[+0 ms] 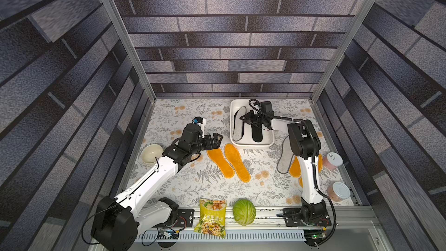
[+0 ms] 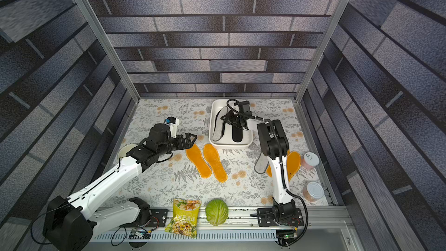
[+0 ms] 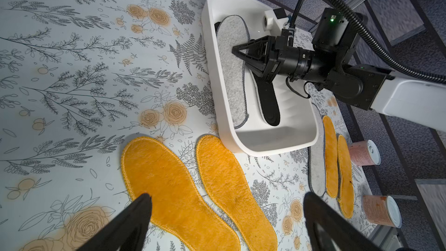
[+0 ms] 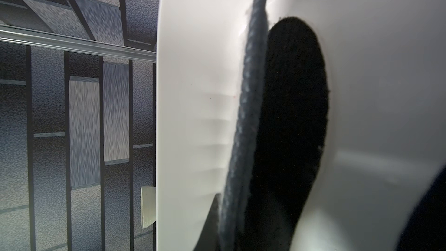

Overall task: Put the insoles into the storage box
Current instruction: Place the insole in the storage box.

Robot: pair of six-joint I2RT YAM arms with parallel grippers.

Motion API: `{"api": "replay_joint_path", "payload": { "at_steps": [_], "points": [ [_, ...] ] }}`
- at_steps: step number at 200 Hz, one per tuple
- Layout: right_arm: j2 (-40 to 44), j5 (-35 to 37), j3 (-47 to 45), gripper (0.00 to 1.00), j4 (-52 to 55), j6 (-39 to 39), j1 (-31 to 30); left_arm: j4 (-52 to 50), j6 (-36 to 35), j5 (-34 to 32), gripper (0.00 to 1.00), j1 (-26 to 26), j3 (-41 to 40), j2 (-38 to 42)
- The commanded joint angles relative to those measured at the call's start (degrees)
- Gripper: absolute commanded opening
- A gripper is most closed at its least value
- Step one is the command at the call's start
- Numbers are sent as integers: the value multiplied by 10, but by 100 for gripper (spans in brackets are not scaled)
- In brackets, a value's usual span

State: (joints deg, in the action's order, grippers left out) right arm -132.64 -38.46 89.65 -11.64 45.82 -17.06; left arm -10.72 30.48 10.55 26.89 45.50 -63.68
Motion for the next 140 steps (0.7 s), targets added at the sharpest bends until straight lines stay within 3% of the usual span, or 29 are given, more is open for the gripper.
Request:
{"api": "replay_joint_path", "payload": {
  "at_steps": [1, 87, 140],
  "points": [
    [-11, -14, 15, 10, -6, -7, 3, 2, 6, 5, 100, -4, -7, 6],
    [-23, -6, 27, 10, 11, -10, 3, 1, 5, 4, 100, -4, -9, 8],
    [-30, 15, 55, 16, 100, -42, 3, 1, 5, 3, 100, -4, -9, 11]
  ]
}}
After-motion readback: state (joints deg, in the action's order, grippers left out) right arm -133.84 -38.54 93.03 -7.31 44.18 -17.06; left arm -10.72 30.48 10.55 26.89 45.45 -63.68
